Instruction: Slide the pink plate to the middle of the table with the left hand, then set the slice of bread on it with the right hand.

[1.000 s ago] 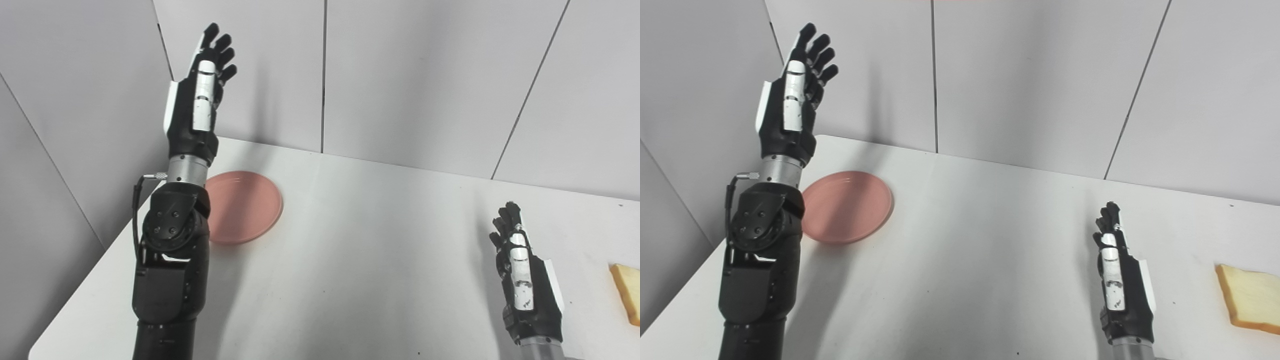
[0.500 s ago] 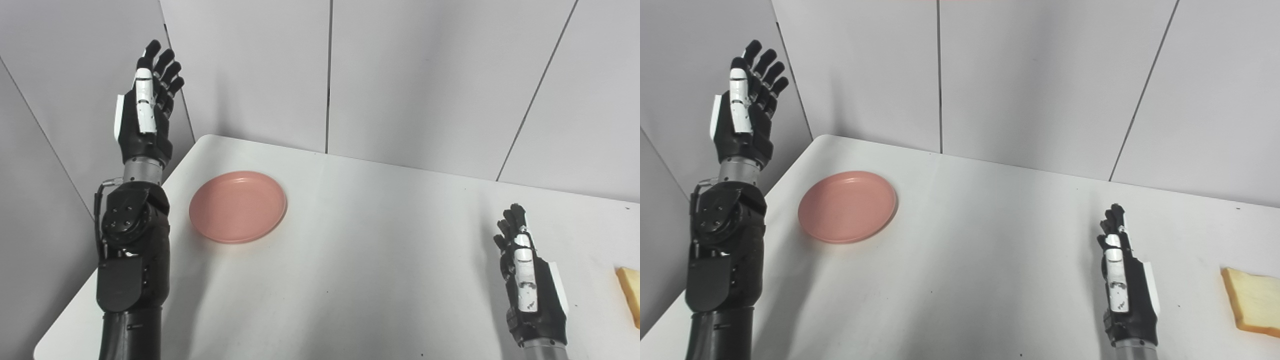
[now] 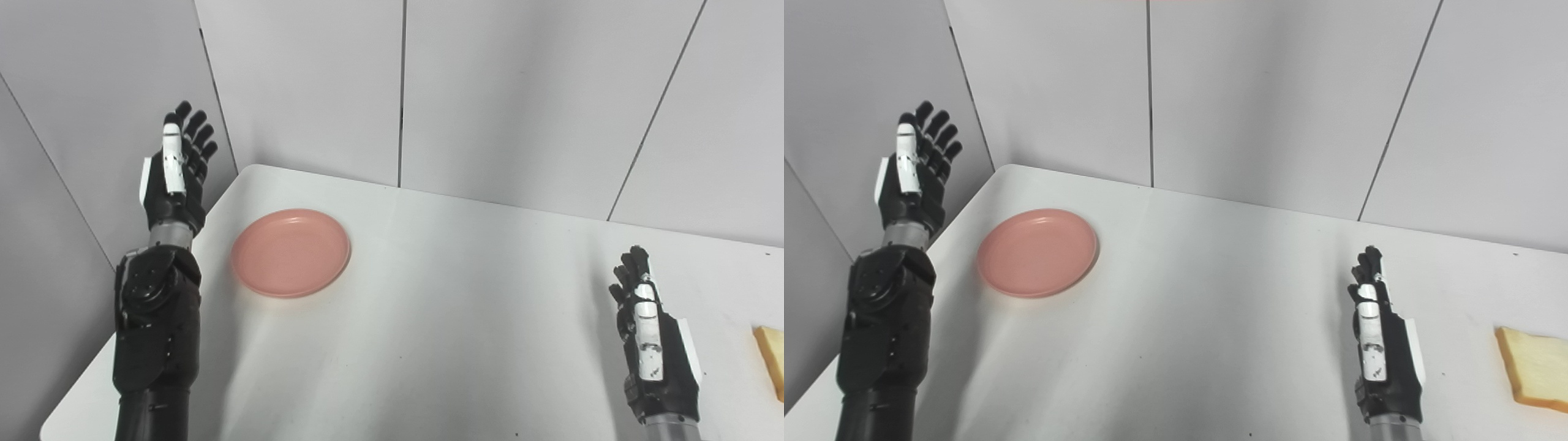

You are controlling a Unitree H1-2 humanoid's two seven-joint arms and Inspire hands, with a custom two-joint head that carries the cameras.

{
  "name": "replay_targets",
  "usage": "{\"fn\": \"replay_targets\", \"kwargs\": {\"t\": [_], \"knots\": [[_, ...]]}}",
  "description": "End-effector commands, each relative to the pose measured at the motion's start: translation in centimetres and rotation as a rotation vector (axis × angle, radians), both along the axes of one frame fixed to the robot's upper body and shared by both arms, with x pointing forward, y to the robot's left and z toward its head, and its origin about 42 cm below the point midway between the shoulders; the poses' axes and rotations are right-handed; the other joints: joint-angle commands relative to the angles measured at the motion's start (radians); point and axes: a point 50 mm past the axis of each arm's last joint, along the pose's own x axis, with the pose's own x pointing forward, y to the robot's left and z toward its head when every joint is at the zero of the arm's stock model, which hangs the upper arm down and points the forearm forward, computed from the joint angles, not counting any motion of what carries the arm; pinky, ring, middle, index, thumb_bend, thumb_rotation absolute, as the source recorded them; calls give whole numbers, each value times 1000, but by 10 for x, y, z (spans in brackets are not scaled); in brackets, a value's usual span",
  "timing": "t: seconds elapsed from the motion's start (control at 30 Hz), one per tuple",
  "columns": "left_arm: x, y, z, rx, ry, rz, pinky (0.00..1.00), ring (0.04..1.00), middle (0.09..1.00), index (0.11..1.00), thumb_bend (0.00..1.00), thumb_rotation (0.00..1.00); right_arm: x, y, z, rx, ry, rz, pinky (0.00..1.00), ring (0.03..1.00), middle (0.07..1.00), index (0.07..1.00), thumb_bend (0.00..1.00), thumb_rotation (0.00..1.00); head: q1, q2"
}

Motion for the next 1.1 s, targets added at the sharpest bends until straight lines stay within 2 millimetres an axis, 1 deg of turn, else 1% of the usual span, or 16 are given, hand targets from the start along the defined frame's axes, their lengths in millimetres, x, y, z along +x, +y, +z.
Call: {"fn": "replay_targets", "kwargs": {"t": [0.0,0.17,0.33,0.43,0.63,0.73,0.8,0.93,1.07], "knots": [[5,11,23,24,-82,12,936,926,924,910,454,1000,0,3,15,-1,-57,12,1000,1000,1000,1000,220,1000,-1,0],[11,18,3,-20,-28,15,953,941,939,919,452,1000,-1,2,15,-11,-55,11,1000,1000,1000,1000,234,1000,-5,1],[17,24,-16,-66,12,55,933,919,914,902,425,1000,0,2,15,4,-57,16,1000,1000,1000,1000,220,1000,-5,3],[19,26,-23,-90,27,64,927,910,905,891,423,1000,0,2,15,-2,-57,13,1000,1000,1000,1000,228,1000,-5,2],[22,33,-35,-124,81,68,941,925,919,910,414,1000,0,2,17,2,-56,15,1000,1000,1000,1000,225,1000,-3,9],[22,36,-41,-152,95,72,945,935,930,917,393,1000,-1,1,17,-13,-61,12,1000,1000,1000,1000,238,1000,-4,13],[22,37,-45,-158,107,76,939,929,928,915,374,1000,-2,1,17,-24,-56,5,1000,1000,1000,1000,237,1000,-3,14],[24,37,-56,-179,128,75,935,926,930,923,372,1000,-3,1,19,-34,-55,5,1000,1000,1000,1000,226,1000,-5,18],[26,36,-67,-178,148,70,957,940,943,934,368,1000,-2,1,18,-17,-56,11,1000,1000,1000,1000,228,1000,-5,19]]}}
